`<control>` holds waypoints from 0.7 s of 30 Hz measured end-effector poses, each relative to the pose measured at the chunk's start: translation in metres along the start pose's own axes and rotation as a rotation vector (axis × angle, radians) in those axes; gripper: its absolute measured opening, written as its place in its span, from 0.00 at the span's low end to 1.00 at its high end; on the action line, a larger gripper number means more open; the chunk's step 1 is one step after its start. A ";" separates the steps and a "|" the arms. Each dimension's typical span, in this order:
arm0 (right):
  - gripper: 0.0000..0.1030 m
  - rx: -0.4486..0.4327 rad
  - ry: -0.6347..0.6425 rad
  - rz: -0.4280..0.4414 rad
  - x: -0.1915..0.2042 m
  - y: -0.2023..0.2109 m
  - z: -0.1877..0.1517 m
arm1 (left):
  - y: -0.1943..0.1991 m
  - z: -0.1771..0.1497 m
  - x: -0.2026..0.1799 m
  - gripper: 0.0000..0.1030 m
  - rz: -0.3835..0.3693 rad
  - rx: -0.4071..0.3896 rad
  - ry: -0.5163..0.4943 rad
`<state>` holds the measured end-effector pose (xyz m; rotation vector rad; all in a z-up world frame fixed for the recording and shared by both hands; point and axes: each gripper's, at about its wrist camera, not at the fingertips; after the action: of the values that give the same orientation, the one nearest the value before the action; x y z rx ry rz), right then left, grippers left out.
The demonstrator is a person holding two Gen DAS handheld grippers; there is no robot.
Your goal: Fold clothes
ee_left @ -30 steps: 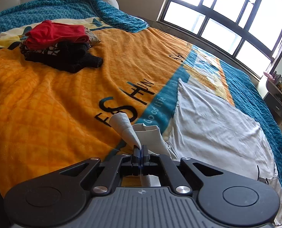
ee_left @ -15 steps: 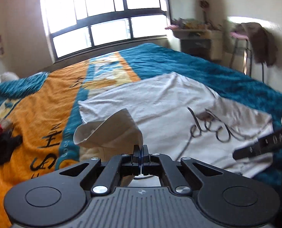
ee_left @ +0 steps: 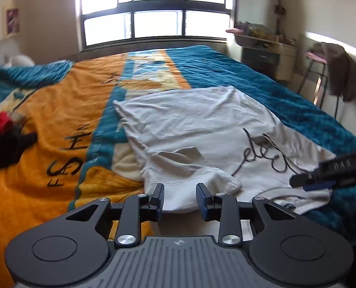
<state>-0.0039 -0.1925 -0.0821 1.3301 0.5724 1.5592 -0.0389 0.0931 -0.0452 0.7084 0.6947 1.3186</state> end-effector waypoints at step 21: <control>0.51 0.032 0.005 -0.037 0.006 -0.007 0.001 | -0.039 -0.014 0.019 0.03 0.034 0.093 0.156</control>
<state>-0.0002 -0.1850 -0.0848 1.3325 0.6235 1.5293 -0.0244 0.1081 -0.0851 0.6997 0.8773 1.3903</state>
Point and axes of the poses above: each gripper's, at about its wrist camera, not at the fingertips, and y roughly against the way its jaws point, x to its left, z to its top, and after that the axes turned 15 degrees about x, right-handed
